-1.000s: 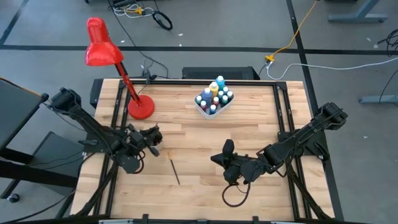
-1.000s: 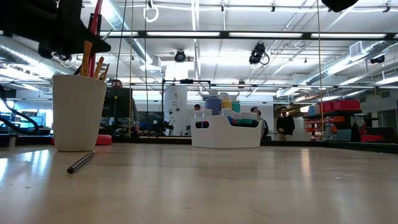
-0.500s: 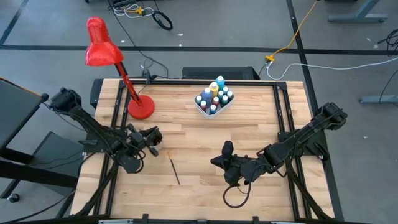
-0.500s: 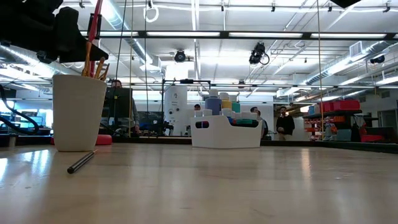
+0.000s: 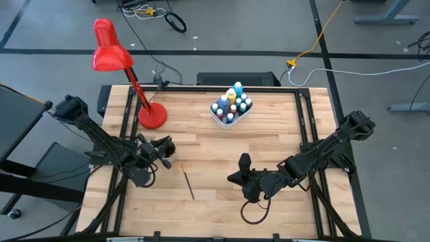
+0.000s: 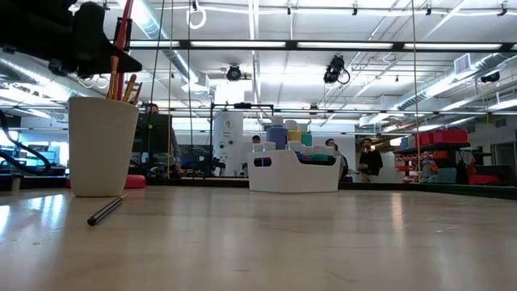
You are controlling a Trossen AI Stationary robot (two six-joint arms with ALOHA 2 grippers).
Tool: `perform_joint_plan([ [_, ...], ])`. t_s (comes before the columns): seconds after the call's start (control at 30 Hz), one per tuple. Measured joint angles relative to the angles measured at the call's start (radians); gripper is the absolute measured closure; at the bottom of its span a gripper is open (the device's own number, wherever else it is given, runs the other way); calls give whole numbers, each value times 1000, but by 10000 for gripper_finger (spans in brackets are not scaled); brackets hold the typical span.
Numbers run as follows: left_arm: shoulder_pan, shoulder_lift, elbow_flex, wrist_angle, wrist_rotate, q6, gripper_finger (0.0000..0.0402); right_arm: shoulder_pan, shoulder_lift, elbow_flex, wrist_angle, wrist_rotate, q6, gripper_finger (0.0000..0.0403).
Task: Pick & Place Paint Supplies
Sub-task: Put the gold paint brush into the white cup
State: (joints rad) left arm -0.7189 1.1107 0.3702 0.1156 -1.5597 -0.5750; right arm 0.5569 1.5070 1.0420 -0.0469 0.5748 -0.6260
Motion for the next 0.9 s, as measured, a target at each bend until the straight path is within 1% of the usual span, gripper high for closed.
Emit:
perform_joint_plan([
  [0.13,0,0,0,237,3,268,357,-23,8,0,8,-63,144,369],
  [0.33,-2,-1,0,693,-11,734,357,-68,47,0,56,-72,357,369],
  [0.43,-17,-1,0,844,-12,906,357,-95,72,1,80,-89,414,369],
  [0.5,-28,-1,0,862,-12,951,357,-115,93,1,109,-118,439,369],
  [0.6,-49,-1,0,871,-12,952,357,-146,128,1,178,-154,472,369],
  [0.67,-61,-1,0,870,-12,945,357,-168,153,1,236,-169,526,368],
  [0.73,-69,-1,0,865,-12,936,357,-191,183,1,295,-224,540,365],
  [0.83,-72,-1,0,866,-11,929,357,-222,235,1,380,-320,516,349],
  [0.9,-72,-1,0,868,-12,929,357,-240,274,1,447,-352,514,331],
])
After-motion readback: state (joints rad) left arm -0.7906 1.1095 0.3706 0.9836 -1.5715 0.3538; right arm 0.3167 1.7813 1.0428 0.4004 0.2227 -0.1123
